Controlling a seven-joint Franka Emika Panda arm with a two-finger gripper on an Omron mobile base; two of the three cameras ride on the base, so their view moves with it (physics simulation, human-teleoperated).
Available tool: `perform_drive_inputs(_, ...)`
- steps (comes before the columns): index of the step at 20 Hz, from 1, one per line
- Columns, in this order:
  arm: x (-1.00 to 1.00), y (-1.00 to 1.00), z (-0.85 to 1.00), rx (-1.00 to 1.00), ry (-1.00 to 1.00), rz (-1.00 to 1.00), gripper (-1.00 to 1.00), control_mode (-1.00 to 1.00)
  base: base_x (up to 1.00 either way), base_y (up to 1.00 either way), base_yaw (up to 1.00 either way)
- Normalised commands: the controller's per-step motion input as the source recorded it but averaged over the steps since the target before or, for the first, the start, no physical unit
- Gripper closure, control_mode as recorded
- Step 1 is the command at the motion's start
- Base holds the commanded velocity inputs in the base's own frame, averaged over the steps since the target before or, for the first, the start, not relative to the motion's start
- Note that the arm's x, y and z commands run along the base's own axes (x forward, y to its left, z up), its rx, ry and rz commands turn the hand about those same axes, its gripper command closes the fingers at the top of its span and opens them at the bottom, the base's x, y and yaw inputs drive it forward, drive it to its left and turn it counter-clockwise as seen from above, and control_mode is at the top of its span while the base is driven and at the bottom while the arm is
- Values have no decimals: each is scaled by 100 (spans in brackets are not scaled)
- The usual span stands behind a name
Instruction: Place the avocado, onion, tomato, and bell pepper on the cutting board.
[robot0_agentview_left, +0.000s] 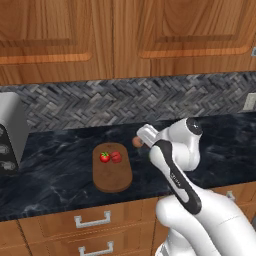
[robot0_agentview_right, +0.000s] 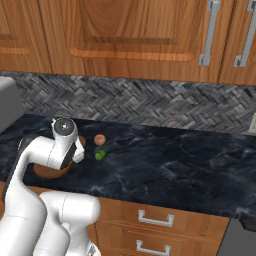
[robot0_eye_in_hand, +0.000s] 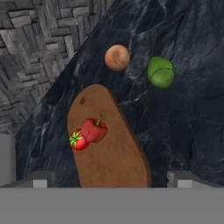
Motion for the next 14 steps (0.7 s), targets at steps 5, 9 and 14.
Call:
perform_drive_inputs(5, 0, 0, 38, -6, 4, 7, -100, -100, 0, 0, 0)
perform_drive_inputs(9, 0, -1, 26, -15, 12, 0, -100, -100, 0, 0, 0)
perform_drive_inputs(14, 0, -16, 2, -20, 3, 4, -100, -100, 0, 0, 0)
